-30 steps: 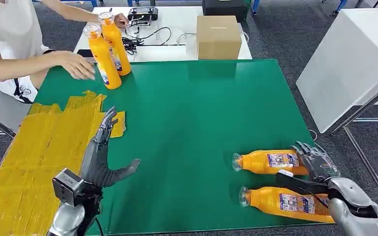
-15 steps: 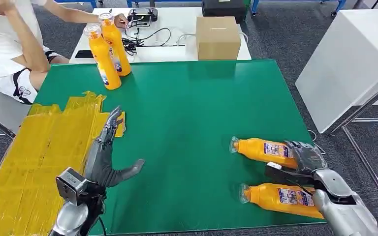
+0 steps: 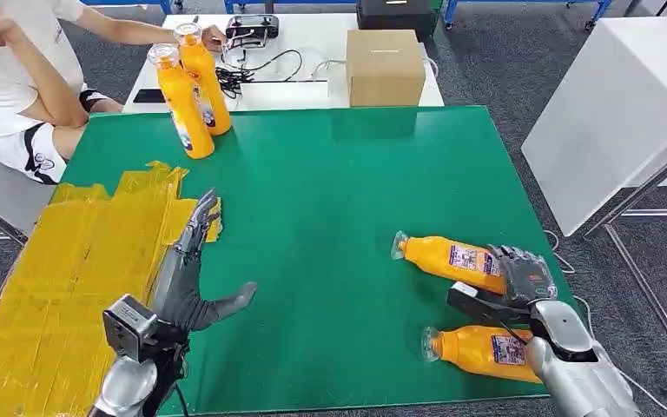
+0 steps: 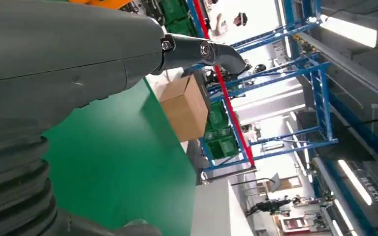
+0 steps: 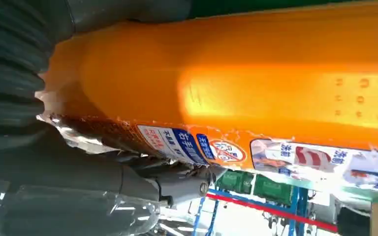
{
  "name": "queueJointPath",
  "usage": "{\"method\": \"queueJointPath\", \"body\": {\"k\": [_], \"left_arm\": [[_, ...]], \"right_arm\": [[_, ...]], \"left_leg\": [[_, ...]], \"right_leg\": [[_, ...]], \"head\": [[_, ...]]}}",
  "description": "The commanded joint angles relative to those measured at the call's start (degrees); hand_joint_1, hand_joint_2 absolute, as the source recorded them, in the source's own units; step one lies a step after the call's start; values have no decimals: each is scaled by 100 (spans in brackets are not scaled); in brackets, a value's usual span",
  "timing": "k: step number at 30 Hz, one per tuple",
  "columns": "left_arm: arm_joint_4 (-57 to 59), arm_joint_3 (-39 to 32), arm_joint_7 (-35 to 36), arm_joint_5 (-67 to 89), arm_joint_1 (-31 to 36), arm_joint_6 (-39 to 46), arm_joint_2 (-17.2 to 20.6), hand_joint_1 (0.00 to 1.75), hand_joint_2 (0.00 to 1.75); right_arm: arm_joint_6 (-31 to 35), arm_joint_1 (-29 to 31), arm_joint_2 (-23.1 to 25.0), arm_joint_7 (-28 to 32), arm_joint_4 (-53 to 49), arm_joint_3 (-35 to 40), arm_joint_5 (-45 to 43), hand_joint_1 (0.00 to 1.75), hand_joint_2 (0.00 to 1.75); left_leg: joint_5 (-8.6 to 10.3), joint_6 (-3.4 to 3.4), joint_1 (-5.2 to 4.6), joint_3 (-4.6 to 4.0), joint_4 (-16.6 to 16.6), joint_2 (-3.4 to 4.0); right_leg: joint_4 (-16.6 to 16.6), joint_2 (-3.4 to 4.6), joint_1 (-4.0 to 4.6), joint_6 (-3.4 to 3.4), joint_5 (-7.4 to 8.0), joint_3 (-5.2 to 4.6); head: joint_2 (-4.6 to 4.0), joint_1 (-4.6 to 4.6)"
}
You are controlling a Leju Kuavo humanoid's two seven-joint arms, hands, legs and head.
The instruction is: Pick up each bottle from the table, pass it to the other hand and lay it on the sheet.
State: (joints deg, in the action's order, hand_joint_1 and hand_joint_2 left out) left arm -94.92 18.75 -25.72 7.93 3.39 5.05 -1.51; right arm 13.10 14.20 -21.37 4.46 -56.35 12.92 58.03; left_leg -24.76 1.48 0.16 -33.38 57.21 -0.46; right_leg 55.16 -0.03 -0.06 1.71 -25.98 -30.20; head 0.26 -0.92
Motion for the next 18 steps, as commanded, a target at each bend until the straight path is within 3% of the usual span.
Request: {"method": "queueJointPath", "body": {"k": [1,8,12,16,18], "left_arm": [[237,279,251,315,116,-103,42,0,175],[444,550,392,369,383,-146,40,0,175],[611,665,494,288,600,-259,23,0,175],[786,836,556,224,796,-357,33,0,175],[822,850,560,201,823,-366,36,0,175]], "right_arm": [[1379,-354,1355,349,-1244,-1186,-649,175,175],[1673,-699,1963,1004,-2671,-1327,-1728,175,175],[1717,-603,2210,1319,-2902,-1200,-2339,175,175],[1214,-448,2341,1650,-2953,-910,-3281,171,175],[1159,-412,2374,1666,-2918,-849,-3352,171,175]], "left_leg": [[-8,-10,5,20,-9,26],[-1,-6,1,-9,-2,-4],[0,-4,-1,-12,-3,0],[0,-6,-1,-6,-2,3],[2,-4,-2,-11,-4,1]], "right_leg": [[-11,22,5,-4,0,16],[1,-3,1,-2,-2,-10],[3,-1,-1,-1,-1,-14],[3,1,-1,0,-1,-9],[2,0,-2,0,0,-12]], "head": [[0,-4],[0,0],[0,2],[0,0],[0,0]]}}
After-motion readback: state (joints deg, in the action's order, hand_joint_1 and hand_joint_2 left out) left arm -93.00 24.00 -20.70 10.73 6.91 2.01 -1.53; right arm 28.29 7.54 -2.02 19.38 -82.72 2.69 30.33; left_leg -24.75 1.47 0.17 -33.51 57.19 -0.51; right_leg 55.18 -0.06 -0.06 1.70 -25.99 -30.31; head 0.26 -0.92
